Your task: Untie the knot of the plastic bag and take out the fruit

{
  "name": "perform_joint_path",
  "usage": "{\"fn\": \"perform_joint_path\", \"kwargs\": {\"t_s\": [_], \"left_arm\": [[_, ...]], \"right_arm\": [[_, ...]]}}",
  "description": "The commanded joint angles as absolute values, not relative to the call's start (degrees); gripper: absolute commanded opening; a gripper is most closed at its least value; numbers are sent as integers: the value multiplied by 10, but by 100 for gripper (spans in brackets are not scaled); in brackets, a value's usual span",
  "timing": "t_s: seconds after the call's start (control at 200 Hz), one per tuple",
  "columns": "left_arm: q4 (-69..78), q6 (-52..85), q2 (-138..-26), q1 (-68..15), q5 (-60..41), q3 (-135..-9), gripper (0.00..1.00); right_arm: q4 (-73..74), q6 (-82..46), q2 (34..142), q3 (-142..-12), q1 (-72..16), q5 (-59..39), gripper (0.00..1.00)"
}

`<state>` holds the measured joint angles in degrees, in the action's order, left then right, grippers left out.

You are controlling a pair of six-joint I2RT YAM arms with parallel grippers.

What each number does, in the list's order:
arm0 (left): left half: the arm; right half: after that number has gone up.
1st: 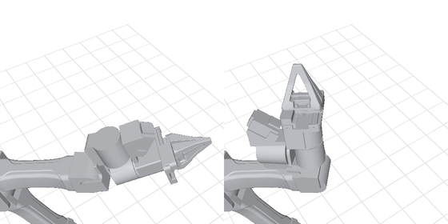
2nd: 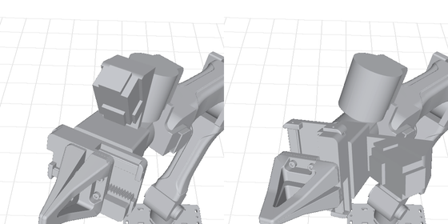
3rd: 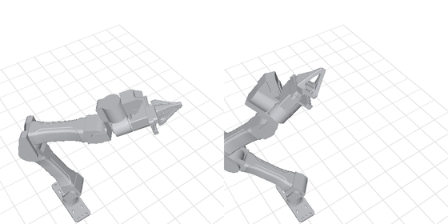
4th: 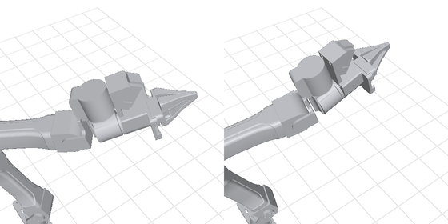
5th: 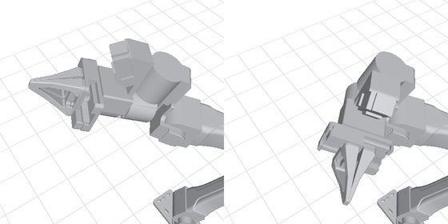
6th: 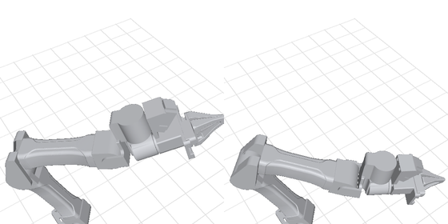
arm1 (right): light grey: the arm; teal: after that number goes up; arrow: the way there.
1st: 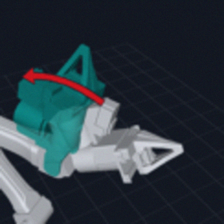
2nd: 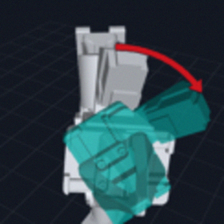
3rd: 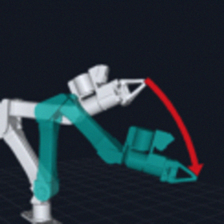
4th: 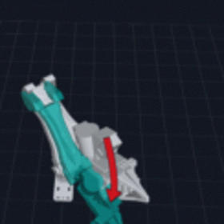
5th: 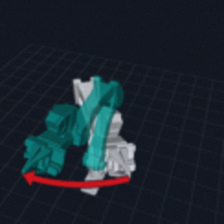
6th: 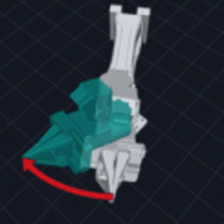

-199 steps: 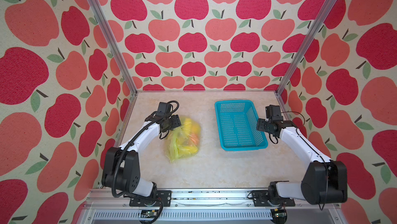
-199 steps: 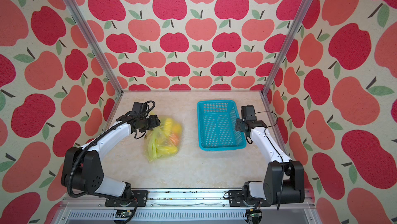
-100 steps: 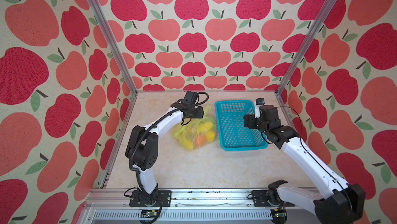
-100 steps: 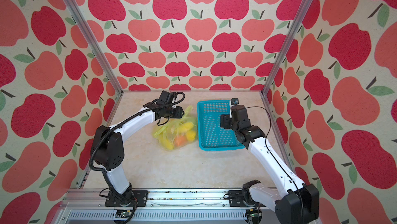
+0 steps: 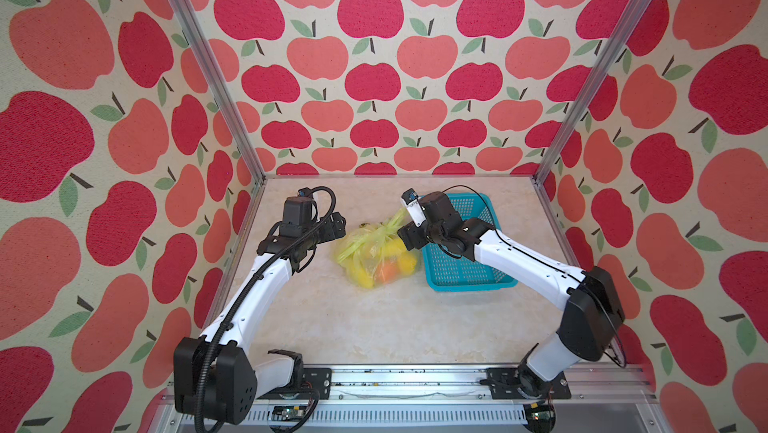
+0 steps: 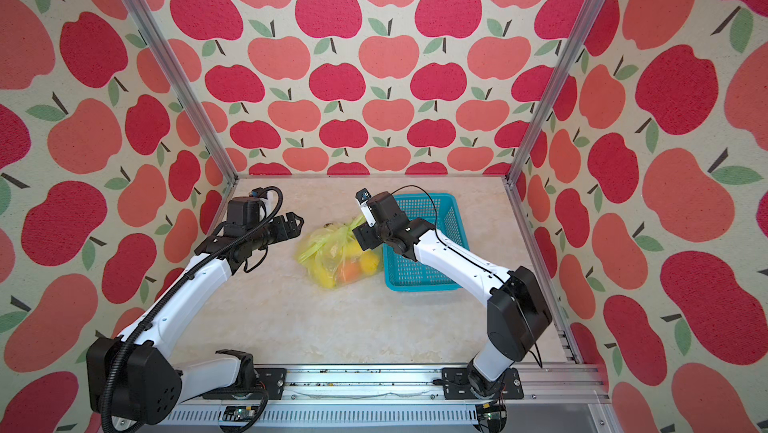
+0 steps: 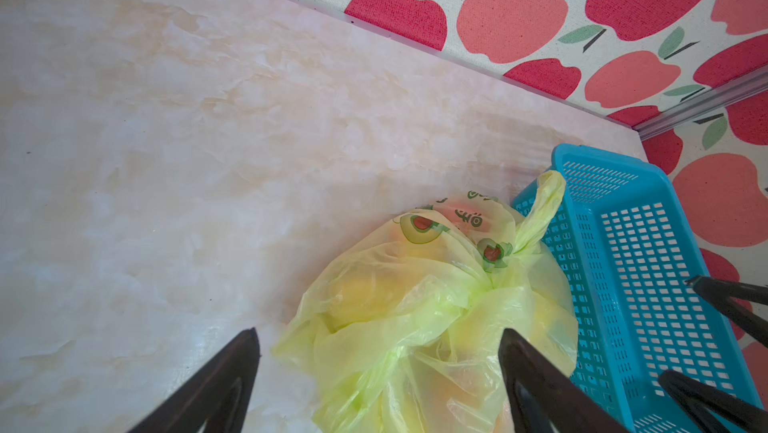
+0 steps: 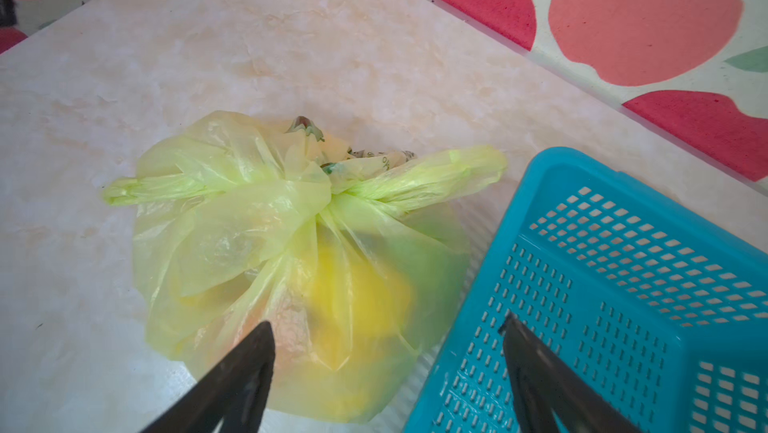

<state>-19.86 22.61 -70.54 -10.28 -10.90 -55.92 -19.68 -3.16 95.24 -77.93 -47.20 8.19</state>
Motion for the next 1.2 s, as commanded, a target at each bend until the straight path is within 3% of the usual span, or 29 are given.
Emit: {"fn": "perform_joint_path", "kwargs": {"t_s": [0.0,0.235,0.54,0.59,0.84,0.915,1.005,1.045,1.196], "left_arm": [[-185,242,-725,-104,-147,-541,92],[-182,243,-798,-102,-178,-577,93],[-185,232,-865,-123,-204,-616,100],[-185,229,-872,-129,-201,-621,99],[-187,228,-911,-136,-195,-635,100],[-180,229,-921,-137,-202,-637,97],[-173,230,-936,-139,-211,-641,86],[-170,231,-941,-139,-213,-643,77],[-163,234,-955,-140,-209,-647,22]], "right_arm": [[-230,-25,997,-823,-481,41,87],[-274,-24,1085,-891,-509,36,83],[-276,-32,1111,-895,-511,67,69],[-275,-32,1112,-896,-511,67,63],[-273,-37,1111,-894,-511,71,15],[-271,-40,1109,-891,-511,69,6],[-266,-43,1105,-886,-511,69,0],[-263,-44,1102,-882,-511,67,0],[-244,-47,1084,-862,-511,59,0]]}}
